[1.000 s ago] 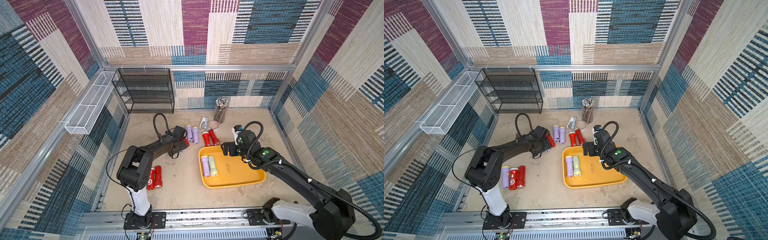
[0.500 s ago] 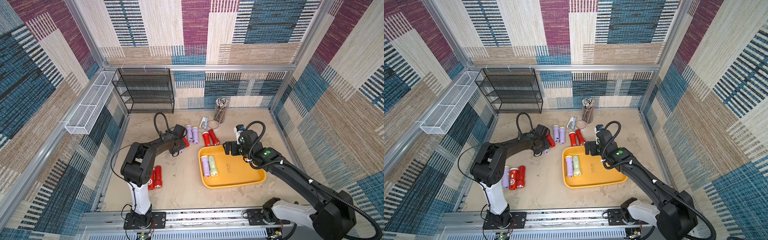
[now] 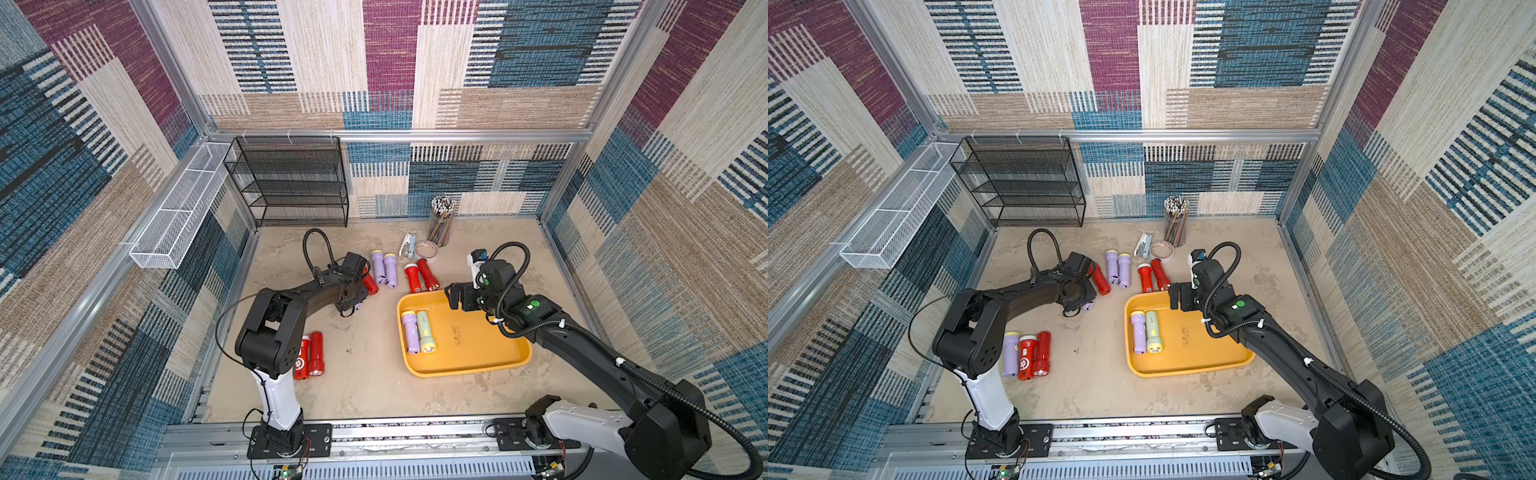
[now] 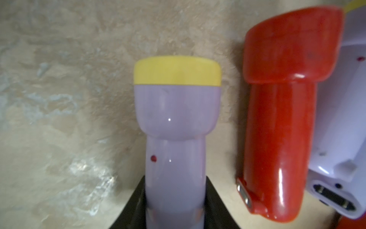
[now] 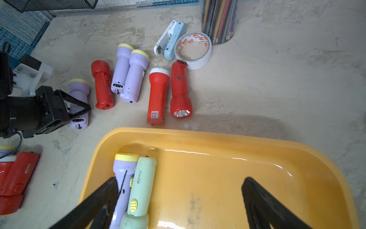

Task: Put the flashlights into the storage boxes
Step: Pick up the flashlight from the center of the board, then place the flashlight at the storage box.

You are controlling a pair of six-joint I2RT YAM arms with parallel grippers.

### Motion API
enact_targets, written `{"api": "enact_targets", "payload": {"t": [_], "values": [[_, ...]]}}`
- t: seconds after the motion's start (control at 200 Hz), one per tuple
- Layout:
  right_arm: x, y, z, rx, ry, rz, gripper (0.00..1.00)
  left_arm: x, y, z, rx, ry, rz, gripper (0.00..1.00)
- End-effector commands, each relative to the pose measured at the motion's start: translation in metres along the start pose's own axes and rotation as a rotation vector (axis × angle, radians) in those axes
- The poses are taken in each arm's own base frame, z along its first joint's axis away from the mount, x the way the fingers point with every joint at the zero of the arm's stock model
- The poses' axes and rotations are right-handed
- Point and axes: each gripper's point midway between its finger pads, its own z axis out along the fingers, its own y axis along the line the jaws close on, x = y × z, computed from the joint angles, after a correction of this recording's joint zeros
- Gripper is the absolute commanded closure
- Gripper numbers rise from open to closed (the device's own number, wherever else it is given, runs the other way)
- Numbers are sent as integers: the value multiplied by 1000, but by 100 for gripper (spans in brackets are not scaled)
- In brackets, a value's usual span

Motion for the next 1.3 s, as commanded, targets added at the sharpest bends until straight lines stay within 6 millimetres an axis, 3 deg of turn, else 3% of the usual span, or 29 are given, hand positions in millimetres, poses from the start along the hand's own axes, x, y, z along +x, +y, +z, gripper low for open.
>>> {"api": "enact_targets", "payload": {"t": [0.0, 0.381, 0.681, 0.917, 1.117, 1.297], "values": [[-7, 4, -1, -20, -35, 1, 0, 13, 6, -11, 10, 39, 24, 70], [-13, 1, -17, -5, -53, 6, 0, 38, -3, -72, 147, 7, 46, 70], [-20, -5, -42, 19, -95, 22, 0, 93, -62, -122, 318, 3, 149, 70], [-19, -9, -60, 26, -113, 31, 0, 135, -101, -150, 414, 11, 224, 70], [-17, -12, -73, 31, -123, 44, 0, 168, -131, -159, 456, 27, 286, 69], [-13, -15, -83, 30, -127, 56, 0, 190, -151, -143, 451, 54, 323, 69]]}}
